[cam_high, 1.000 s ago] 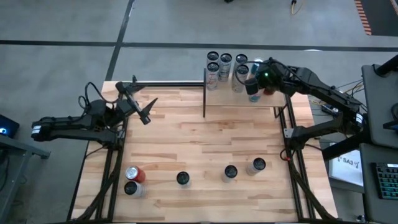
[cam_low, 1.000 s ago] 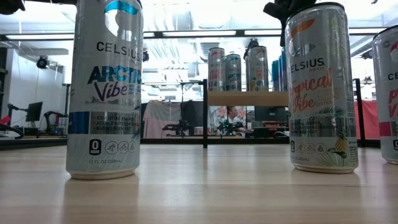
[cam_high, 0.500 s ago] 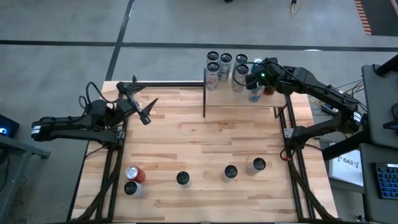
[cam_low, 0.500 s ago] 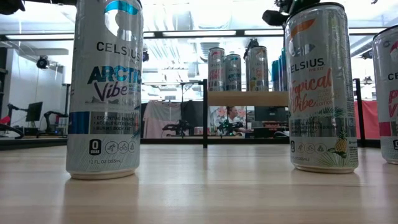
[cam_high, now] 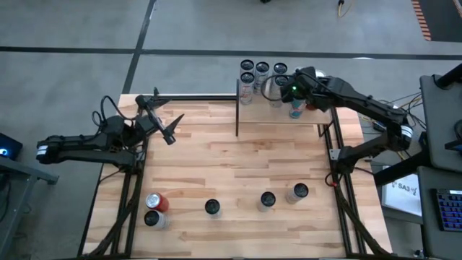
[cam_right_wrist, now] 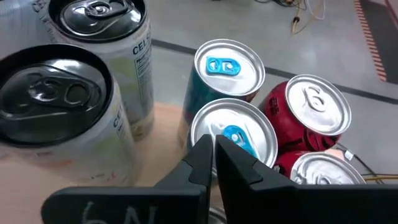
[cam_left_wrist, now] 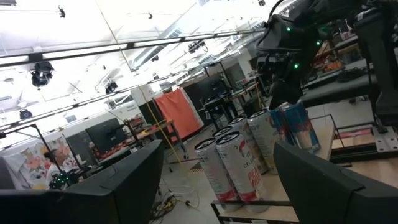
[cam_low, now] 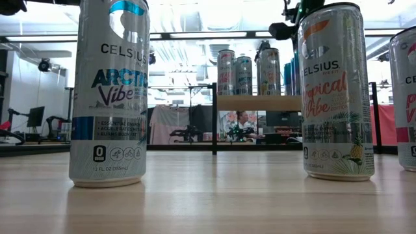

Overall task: Place canned beverage on shelf
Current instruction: Adjust the blue soda cans on the shelf

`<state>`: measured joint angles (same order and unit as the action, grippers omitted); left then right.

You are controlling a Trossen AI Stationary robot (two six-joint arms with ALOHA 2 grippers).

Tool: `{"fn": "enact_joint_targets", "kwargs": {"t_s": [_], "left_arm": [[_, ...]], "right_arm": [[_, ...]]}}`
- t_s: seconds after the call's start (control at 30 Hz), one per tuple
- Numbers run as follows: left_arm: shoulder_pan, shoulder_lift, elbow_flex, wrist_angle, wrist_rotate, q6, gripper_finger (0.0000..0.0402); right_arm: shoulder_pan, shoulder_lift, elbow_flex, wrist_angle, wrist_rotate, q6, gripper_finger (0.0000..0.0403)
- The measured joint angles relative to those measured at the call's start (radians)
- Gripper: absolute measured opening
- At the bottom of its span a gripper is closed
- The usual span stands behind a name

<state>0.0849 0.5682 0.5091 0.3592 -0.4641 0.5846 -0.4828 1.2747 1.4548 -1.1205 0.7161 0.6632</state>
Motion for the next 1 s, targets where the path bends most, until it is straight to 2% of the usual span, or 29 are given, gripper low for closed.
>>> {"fn": "enact_joint_targets", "kwargs": {"t_s": [0.23,0.53,0.8,1.0], "left_arm": [[0.0,-0.001,0.0,-0.001,0.0,0.001,0.0288],[0.0,-0.001,0.0,-0.001,-0.001,0.003,0.0288],[0.0,-0.001,0.0,-0.001,-0.001,0.009,0.0288],[0.0,0.0,0.0,-0.001,-0.001,0.009,0.0288]], "right_arm": [[0.0,0.017,0.002,0.004,-0.005,0.021,0.0013],[0.001,-0.025,0.003,-0.008,-0.06,0.024,0.0013],[-0.002,-0.052,0.009,-0.008,0.01,0.005,0.0013],[-0.002,-0.034,0.007,-0.006,0.014,0.006,0.0013]]}}
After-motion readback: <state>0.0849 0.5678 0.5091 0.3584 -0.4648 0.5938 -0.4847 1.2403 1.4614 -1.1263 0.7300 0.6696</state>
